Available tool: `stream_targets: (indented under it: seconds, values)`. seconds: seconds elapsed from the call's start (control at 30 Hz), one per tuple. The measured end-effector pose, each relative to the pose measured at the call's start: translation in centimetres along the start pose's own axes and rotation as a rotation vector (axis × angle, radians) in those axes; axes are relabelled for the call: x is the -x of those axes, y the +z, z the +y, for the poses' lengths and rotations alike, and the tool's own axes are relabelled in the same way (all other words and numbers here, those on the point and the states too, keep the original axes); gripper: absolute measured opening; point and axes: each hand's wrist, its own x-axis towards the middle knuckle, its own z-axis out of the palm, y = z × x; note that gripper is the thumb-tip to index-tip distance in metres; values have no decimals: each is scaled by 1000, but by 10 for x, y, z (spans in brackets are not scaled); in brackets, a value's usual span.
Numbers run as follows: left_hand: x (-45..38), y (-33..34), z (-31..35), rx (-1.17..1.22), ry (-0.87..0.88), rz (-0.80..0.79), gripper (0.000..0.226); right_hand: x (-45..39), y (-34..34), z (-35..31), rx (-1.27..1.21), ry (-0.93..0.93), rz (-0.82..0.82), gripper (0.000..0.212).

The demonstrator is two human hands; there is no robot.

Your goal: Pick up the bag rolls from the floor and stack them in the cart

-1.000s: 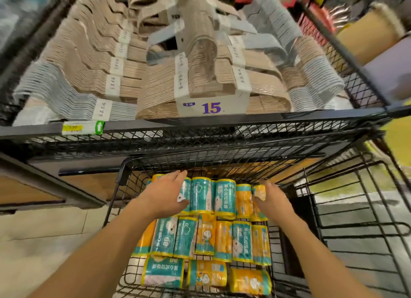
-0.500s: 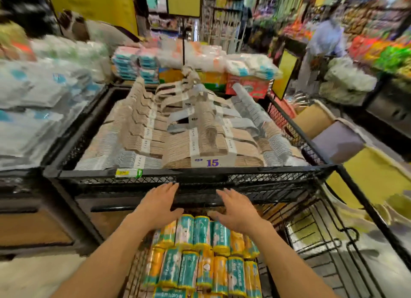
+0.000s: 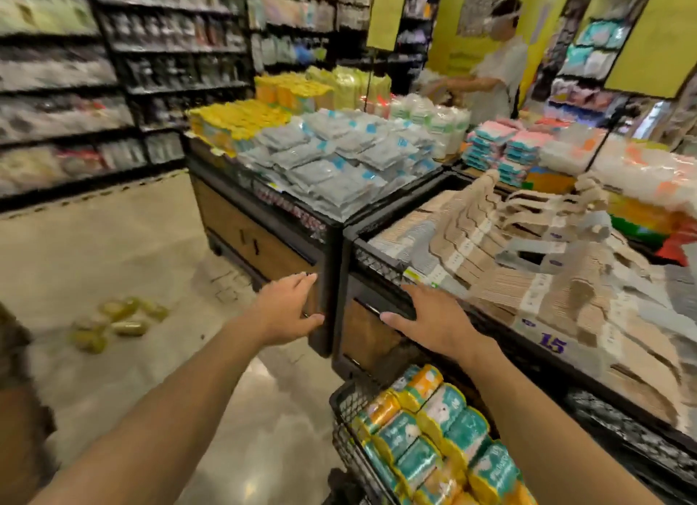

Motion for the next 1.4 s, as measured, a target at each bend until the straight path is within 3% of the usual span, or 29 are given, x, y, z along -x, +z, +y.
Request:
stream_targets:
  seconds: [0.27,0.37,0.7,1.03,1.4]
  values:
    - [105,-32,-129,17,-394,121,79,-67,13,-147,44,-328,-51,98]
    - [135,-42,-180,-4,-500,160,86,-101,19,-207,72,-405,-51,99]
    - [185,-77,-362,49,-660,233,96,-208,32,-394,31,-585,-41,97]
    - [122,-92,-492,58,-658,208,84,-336,37,-506,41,-655,-47,92]
    - [-12,-137,-658,51,-744,246,81,-560,32,-593,52,-698,-83,95]
